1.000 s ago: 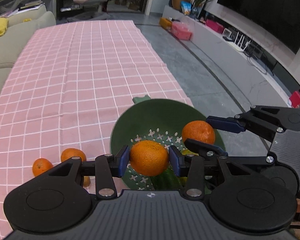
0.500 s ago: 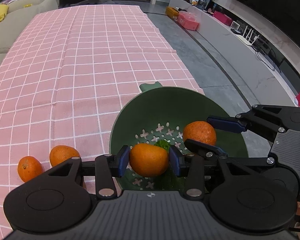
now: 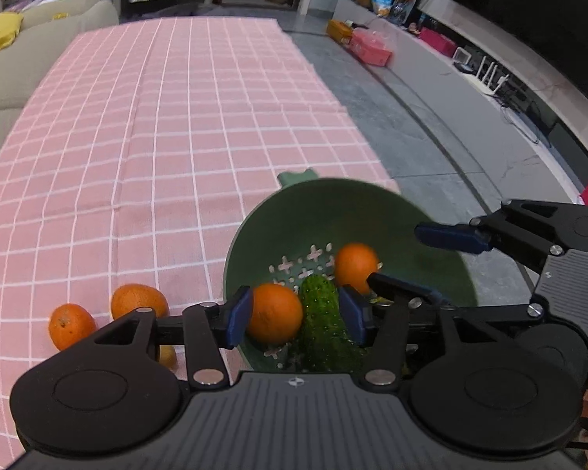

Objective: Organize fruits
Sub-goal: 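Open both tools to release the oranges into the colander, then grasp the red tomato with the left tool while the right tool grasps a kiwi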

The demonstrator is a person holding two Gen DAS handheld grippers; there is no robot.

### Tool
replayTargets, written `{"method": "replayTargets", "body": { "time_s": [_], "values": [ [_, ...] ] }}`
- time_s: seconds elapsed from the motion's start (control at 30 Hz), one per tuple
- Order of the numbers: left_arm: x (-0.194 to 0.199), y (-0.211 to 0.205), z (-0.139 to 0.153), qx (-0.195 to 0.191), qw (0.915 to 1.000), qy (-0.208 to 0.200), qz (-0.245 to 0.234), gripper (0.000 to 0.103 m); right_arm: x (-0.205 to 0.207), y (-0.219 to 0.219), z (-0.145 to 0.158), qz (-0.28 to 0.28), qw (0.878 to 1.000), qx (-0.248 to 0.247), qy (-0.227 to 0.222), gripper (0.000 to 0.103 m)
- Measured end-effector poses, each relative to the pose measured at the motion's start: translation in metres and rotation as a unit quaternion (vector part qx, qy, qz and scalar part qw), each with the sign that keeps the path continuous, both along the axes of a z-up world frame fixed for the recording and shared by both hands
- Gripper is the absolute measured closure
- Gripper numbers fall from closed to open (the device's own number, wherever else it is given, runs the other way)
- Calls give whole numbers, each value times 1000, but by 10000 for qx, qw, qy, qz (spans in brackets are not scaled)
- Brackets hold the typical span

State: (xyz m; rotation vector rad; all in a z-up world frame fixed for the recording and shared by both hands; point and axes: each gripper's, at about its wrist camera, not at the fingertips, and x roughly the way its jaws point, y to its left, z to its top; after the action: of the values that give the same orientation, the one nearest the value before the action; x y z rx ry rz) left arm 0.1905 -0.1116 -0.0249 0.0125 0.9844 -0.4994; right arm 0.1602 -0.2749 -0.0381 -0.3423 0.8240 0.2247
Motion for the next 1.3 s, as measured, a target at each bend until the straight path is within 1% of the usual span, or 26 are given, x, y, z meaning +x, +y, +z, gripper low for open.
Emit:
{"method": "replayTargets", "body": {
  "time_s": [0.07, 0.17, 0.3, 0.43, 0.53, 0.7, 0.93, 1.03, 1.13, 1.23, 1.3],
  "values": [
    [-5, 3, 10, -9, 9999, -113, 18, 40, -5, 1, 9, -54, 9999, 1, -136, 48],
    [-12, 11, 27, -63, 9994, -323, 97, 39, -13, 3, 24, -186, 9993, 69, -311, 47],
    [-25, 27, 50, -100, 9974, -656, 279, 38, -29, 9, 44, -442, 9965, 265, -660, 41],
    [-38, 44, 63, 26, 9948, -913, 448, 38, -45, 23, 56, -563, 9927, 594, -890, 40],
    [-46, 57, 64, 176, 9928, -1025, 592, 38, -58, 40, 59, -552, 9900, 809, -1011, 40],
    [-62, 86, 57, 260, 9910, -926, 928, 38, -75, 69, 53, -387, 9894, 921, -1051, 40],
    [-83, 121, 40, 237, 9896, -694, 1237, 38, -97, 107, 36, 95, 9909, 906, -988, 41],
    [-88, 135, 29, 112, 9885, -535, 1406, 38, -102, 120, 25, 317, 9920, 807, -915, 46],
    [-87, 142, 17, 48, 9874, -409, 1526, 38, -105, 131, 13, 503, 9930, 719, -789, 53],
    [-87, 148, 2, 66, 9874, -247, 1558, 39, -103, 136, 1, 603, 9939, 668, -631, 56],
    [-86, 148, -8, 77, 9878, -167, 1544, 41, -99, 140, -7, 654, 9943, 662, -523, 63]
  ]
}}
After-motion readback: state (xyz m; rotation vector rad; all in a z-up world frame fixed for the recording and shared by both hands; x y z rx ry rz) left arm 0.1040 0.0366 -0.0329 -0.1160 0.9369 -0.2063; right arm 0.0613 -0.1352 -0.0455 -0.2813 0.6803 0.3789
